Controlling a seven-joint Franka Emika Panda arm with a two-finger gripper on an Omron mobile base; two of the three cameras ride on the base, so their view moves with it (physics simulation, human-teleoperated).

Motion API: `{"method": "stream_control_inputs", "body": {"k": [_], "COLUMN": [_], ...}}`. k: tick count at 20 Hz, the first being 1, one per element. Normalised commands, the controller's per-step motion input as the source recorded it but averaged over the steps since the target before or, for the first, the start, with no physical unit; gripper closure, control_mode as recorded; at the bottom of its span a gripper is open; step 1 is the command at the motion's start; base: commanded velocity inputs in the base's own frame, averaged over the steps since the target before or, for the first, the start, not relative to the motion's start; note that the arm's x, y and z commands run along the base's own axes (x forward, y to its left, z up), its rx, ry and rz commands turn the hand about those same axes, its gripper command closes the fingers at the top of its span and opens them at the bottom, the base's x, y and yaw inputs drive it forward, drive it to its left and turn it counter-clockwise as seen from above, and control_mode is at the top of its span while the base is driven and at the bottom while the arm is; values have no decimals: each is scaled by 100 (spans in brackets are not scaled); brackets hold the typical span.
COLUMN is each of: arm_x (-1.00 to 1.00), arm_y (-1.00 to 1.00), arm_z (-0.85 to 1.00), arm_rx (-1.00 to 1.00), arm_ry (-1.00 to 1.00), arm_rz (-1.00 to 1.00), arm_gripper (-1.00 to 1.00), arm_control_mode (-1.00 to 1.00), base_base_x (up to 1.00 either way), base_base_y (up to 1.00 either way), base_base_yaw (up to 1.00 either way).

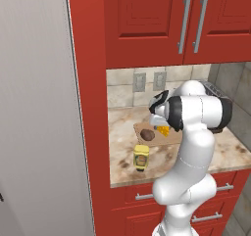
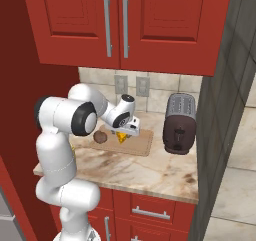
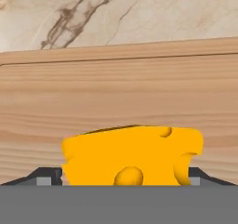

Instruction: Retrieve the reheated potato from the microwave, then place the potato, cheese, and condiment on the cutting board.

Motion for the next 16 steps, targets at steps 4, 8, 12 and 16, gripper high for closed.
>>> {"method": "stream_control_inputs", "body": {"k": [4, 8, 12, 16], "arm_x": [-5, -1, -12, -26], "arm_y": [0, 0, 0, 0], "arm_z": [8, 18, 23, 19], "arm_rx": [0, 0, 0, 0], "arm_ry": [0, 0, 0, 0], "arm_rz": [0, 0, 0, -2], "arm_gripper": [-100, -100, -100, -100], "arm_control_mode": [-100, -100, -100, -100], "base_base_x": [0, 0, 0, 0], "base_base_y": [0, 0, 0, 0], "base_base_yaw": [0, 0, 0, 0]}}
